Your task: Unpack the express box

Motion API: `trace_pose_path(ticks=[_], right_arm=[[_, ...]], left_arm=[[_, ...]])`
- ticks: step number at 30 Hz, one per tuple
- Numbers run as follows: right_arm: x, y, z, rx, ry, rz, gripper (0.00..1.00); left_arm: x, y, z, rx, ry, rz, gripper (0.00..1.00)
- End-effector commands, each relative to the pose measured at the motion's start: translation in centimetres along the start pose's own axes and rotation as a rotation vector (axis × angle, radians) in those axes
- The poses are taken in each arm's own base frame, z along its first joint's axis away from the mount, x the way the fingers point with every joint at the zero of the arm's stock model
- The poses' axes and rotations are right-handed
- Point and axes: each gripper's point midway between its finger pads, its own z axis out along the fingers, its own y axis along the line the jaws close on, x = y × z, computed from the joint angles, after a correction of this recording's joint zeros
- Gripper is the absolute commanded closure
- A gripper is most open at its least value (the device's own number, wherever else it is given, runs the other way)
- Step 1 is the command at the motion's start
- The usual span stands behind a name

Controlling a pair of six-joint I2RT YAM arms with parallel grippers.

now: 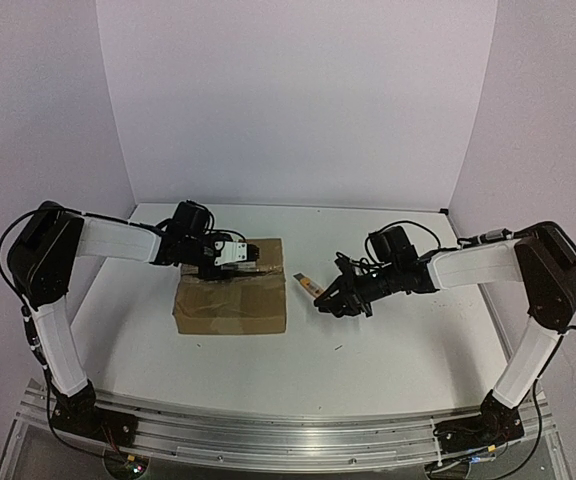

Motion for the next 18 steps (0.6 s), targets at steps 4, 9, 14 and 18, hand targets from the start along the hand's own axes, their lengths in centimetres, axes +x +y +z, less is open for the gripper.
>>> trace_pose_path(ticks=[4, 9, 14, 18], right_arm=[[1.1, 2.7, -0.1, -0.079, 0.067, -0.079, 1.0], [1.7, 2.3, 0.2, -0.082, 0.088, -0.071, 1.0], [1.3, 2.3, -0.1, -0.055, 0.044, -0.074, 1.0], [1.9, 1.9, -1.0, 0.042, 0.015, -0.099, 1.0]], left_arm=[[-4.0, -3.8, -4.6, 0.397, -0.075, -0.155, 0.36], [-4.7, -4.0, -5.8, 0.486, -0.053, -0.28, 0.38], [-0.4, -0.8, -5.2, 0.342, 0.052, -0.332, 0.38], [5.2, 5.0, -4.5, 0.185, 0.146, -0.483, 0.34]])
